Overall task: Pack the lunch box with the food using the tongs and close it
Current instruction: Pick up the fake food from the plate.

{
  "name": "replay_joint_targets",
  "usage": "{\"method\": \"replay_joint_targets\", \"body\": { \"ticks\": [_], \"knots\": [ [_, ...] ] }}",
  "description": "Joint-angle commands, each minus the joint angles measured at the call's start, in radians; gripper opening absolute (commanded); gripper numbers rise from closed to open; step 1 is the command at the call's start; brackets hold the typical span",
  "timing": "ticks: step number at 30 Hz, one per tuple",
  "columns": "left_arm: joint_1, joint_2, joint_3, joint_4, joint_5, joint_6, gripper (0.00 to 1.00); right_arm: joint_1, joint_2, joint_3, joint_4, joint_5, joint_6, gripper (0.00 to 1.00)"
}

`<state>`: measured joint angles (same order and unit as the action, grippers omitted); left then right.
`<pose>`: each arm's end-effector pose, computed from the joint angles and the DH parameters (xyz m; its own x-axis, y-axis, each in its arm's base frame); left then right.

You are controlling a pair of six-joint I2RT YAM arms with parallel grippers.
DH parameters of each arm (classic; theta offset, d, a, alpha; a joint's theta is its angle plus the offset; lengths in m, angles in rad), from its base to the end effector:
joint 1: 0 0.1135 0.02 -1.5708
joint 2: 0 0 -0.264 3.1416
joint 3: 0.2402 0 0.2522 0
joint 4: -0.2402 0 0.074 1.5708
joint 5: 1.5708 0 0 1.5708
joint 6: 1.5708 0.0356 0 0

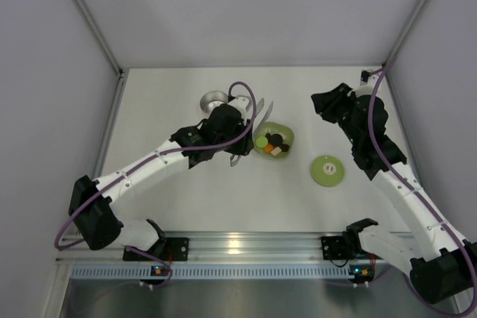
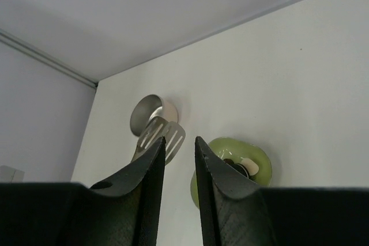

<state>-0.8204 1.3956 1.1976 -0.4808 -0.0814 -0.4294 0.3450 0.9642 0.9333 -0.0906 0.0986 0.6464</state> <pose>0.2143 -0.2256 0.3154 -0.6748 0.1153 -0.7289 0.4453 0.8512 -0.2776 0.2128 0.0727 0.3695 -0.2384 0.5513 -0.7996 -0.1265 0.7986 0.5884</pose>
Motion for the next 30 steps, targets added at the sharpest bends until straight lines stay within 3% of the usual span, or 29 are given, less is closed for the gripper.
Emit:
{"method": "replay_joint_targets", "body": {
  "ticks": [1,10,18,22,30],
  "knots": [
    [-0.014,-0.023,0.028,0.004,-0.034,0.024,0.43,0.020,0.028,0.067,-0.061,-0.057,-0.002,0.27],
    [-0.026,0.013,0.077,-0.004,-0.046,0.023,0.38,0.020,0.039,0.058,-0.084,-0.085,0.018,0.37],
    [-0.056,0.078,0.103,-0.064,-0.083,0.023,0.31,0.020,0.033,0.061,-0.098,-0.074,0.006,0.38],
    [-0.068,0.100,0.108,-0.100,-0.084,0.024,0.43,0.020,0.033,0.059,-0.104,-0.068,-0.001,0.39],
    [-0.100,0.088,0.053,-0.136,-0.063,0.023,0.49,0.020,0.024,0.048,-0.107,-0.062,-0.004,0.39]
  ]
}}
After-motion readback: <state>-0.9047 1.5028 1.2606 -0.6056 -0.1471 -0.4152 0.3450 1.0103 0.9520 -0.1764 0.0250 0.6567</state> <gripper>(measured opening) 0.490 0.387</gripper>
